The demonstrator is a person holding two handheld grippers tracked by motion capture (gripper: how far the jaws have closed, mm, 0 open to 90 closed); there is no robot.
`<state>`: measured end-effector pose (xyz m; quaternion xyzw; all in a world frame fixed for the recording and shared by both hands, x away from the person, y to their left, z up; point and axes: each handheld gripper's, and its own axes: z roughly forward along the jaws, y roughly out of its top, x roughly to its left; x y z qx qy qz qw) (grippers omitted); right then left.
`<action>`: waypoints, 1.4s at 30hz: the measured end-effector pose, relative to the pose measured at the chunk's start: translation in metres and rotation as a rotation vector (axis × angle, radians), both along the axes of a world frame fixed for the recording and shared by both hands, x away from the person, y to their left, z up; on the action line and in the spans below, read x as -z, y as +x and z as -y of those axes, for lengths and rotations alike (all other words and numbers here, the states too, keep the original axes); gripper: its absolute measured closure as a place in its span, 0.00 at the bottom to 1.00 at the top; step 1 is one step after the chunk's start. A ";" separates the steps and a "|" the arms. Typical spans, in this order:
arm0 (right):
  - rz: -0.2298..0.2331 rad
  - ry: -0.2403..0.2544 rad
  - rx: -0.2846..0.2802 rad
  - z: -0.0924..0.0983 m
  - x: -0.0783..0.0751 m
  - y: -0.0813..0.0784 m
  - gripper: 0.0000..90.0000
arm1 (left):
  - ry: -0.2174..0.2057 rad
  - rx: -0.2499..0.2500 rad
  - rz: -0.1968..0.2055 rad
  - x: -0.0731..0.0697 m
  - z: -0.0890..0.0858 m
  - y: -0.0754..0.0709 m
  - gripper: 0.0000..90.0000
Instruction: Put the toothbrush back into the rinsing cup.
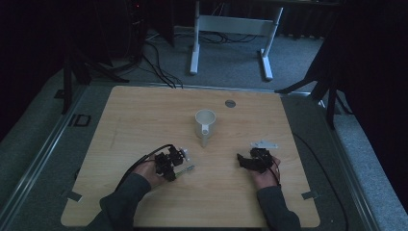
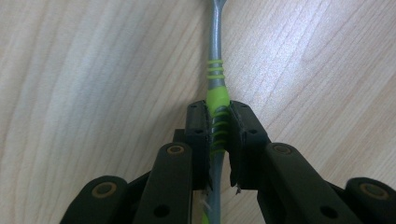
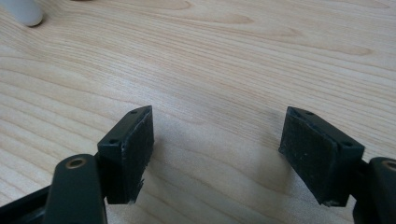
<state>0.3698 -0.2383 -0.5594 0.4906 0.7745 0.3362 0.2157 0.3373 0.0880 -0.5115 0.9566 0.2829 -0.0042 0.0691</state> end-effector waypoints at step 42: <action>0.000 0.000 0.000 0.000 0.000 0.000 0.28 | -0.184 -0.137 0.116 -0.040 -0.021 0.009 0.88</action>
